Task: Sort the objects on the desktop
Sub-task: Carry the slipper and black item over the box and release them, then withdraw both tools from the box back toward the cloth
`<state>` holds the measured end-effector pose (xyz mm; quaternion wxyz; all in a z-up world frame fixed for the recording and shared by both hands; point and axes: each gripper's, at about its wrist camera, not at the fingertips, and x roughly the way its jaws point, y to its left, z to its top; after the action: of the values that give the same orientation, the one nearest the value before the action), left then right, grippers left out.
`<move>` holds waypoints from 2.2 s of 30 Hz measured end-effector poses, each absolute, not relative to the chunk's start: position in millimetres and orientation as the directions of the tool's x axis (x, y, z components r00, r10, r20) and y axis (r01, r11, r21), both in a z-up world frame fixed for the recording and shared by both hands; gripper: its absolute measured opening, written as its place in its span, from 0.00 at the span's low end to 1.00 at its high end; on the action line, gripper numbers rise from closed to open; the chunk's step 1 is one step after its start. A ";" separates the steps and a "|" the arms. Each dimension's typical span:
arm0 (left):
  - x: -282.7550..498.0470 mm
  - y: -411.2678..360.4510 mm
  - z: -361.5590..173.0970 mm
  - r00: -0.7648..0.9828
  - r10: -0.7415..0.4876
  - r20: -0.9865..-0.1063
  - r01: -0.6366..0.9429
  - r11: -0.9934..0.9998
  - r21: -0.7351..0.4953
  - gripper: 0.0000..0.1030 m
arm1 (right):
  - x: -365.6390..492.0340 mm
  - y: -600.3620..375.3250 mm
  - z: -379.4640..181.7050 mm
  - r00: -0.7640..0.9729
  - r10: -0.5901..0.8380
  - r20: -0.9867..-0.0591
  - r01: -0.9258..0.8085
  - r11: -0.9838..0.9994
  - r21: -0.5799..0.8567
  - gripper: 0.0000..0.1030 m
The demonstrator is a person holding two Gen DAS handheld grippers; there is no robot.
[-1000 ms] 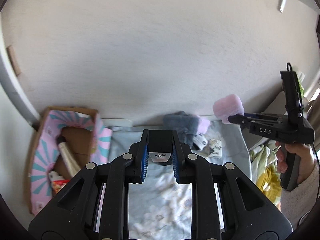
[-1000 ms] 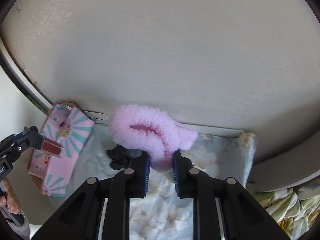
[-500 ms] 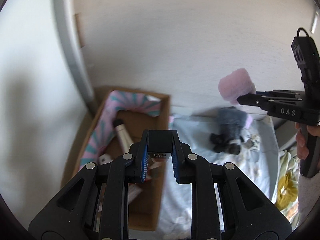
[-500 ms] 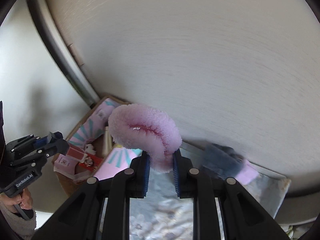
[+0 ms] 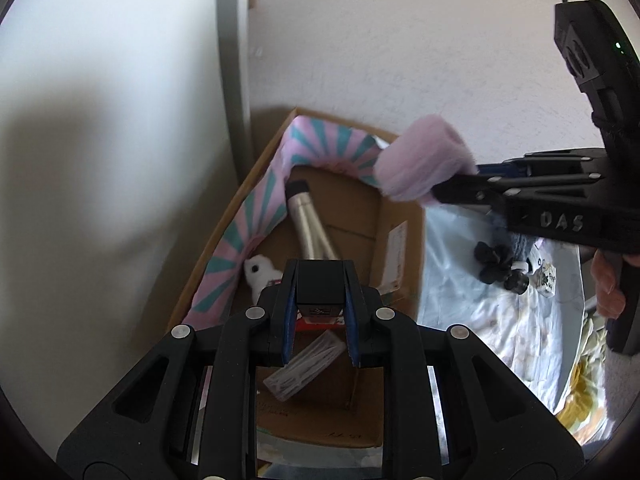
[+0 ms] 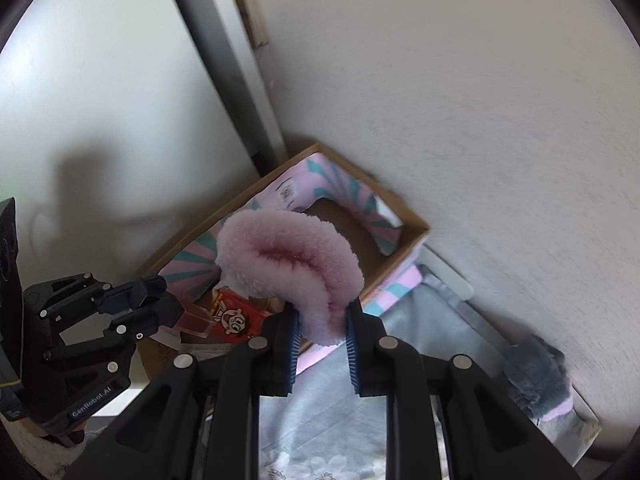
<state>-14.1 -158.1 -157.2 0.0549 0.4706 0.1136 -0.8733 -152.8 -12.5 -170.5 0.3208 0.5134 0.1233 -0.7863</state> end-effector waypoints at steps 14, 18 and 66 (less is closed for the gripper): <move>-10.7 -166.3 -173.9 -0.519 0.000 -0.855 0.236 -0.961 -0.143 0.17 | -143.2 -67.2 -204.3 -0.175 -0.338 -0.925 0.716 -0.688 0.116 0.18; -9.8 -166.2 -175.7 -0.511 -0.011 -0.860 0.237 -0.963 -0.129 0.17 | -144.3 -72.0 -203.9 -0.171 -0.337 -0.926 0.720 -0.684 0.117 0.18; -56.2 -70.2 -105.1 -0.612 0.099 -0.785 -0.031 -0.994 -0.101 0.99 | -109.2 111.6 -122.8 -0.441 -0.261 -0.859 0.371 -0.924 0.091 0.69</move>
<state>-56.2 -70.2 -105.1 -0.0364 0.4391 0.0387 -0.8969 -109.2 111.6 -122.8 0.1865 0.4948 0.0554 -0.8470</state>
